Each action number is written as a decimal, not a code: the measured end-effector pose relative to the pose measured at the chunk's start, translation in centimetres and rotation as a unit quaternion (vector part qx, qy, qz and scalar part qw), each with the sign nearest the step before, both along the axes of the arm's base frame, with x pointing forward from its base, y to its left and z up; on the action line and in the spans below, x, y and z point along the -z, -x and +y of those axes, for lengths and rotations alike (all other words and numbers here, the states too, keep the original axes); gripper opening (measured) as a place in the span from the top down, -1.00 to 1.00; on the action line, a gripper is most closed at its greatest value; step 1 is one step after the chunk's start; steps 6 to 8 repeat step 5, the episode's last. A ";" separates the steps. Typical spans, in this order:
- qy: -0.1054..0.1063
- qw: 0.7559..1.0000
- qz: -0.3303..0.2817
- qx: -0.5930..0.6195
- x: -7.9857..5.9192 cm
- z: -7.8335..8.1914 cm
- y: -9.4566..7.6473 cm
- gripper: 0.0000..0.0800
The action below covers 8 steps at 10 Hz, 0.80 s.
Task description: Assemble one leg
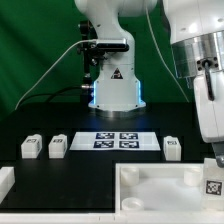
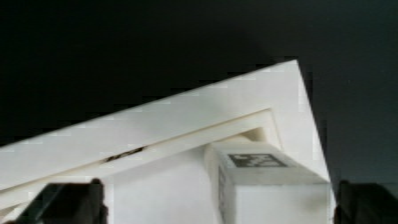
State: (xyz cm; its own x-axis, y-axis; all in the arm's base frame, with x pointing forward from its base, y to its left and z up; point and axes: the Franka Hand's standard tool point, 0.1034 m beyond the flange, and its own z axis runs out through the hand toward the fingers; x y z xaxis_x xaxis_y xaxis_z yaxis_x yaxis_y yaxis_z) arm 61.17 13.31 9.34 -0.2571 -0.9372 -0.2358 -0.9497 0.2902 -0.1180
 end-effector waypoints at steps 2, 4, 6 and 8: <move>0.000 1.000 0.000 -0.001 0.0 0.0 0.0 -0.62; 0.000 1.000 0.000 -0.001 0.1 0.0 0.0 -0.62; 0.001 1.000 0.000 -0.001 0.1 0.0 0.0 -0.62; 0.001 1.000 0.000 -0.001 0.1 0.0 0.0 -0.62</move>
Offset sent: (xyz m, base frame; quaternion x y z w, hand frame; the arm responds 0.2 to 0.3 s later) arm 0.0000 0.0000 0.0000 0.0000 0.0000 0.0000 1.0000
